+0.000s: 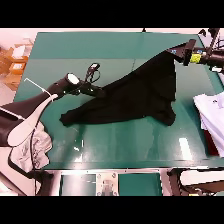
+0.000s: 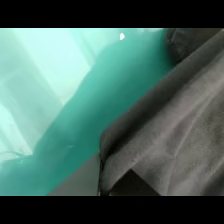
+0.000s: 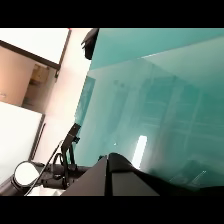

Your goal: Fold the shirts.

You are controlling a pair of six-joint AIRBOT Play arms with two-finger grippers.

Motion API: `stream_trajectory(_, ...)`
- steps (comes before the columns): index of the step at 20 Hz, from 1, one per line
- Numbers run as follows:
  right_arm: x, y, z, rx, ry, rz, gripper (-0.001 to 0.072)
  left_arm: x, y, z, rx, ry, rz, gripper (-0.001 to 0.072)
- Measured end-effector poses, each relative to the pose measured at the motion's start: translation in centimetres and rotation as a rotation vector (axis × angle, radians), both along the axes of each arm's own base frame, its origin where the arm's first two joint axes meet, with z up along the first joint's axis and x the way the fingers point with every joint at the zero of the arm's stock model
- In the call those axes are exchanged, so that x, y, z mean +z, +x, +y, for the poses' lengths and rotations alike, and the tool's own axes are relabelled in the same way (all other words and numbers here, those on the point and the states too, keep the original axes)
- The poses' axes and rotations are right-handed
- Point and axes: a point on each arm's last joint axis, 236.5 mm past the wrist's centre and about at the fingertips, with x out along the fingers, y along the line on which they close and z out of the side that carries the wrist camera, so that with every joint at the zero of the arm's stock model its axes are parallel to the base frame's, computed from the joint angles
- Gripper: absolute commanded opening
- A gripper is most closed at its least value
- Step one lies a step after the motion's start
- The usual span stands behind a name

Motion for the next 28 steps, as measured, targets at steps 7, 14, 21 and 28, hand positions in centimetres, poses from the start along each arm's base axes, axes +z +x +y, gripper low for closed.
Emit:
stream_trajectory(7, 6.0, -1.7, 0.0, 0.007, 0.041, -0.116, 0.0018, 13.2, 1.5, -0.1, -0.127, -0.004, -0.196, 0.0025)
stream_trajectory(14, 27.0, -13.6, 3.5, -0.005, -0.083, -0.656, 0.0017, 46.8, -8.5, 4.9, -0.110, -0.039, -0.843, 0.0026)
stream_trajectory(21, 40.6, -29.1, 5.6, -0.306, -0.290, -1.101, 0.0017, 62.1, -25.5, 11.7, -0.008, -0.120, -1.271, 0.0026)
stream_trajectory(28, 40.4, -26.2, 1.9, -0.455, -0.333, -1.032, 0.0017, 56.8, -21.5, 11.2, 0.001, -0.061, -1.100, 0.0026)
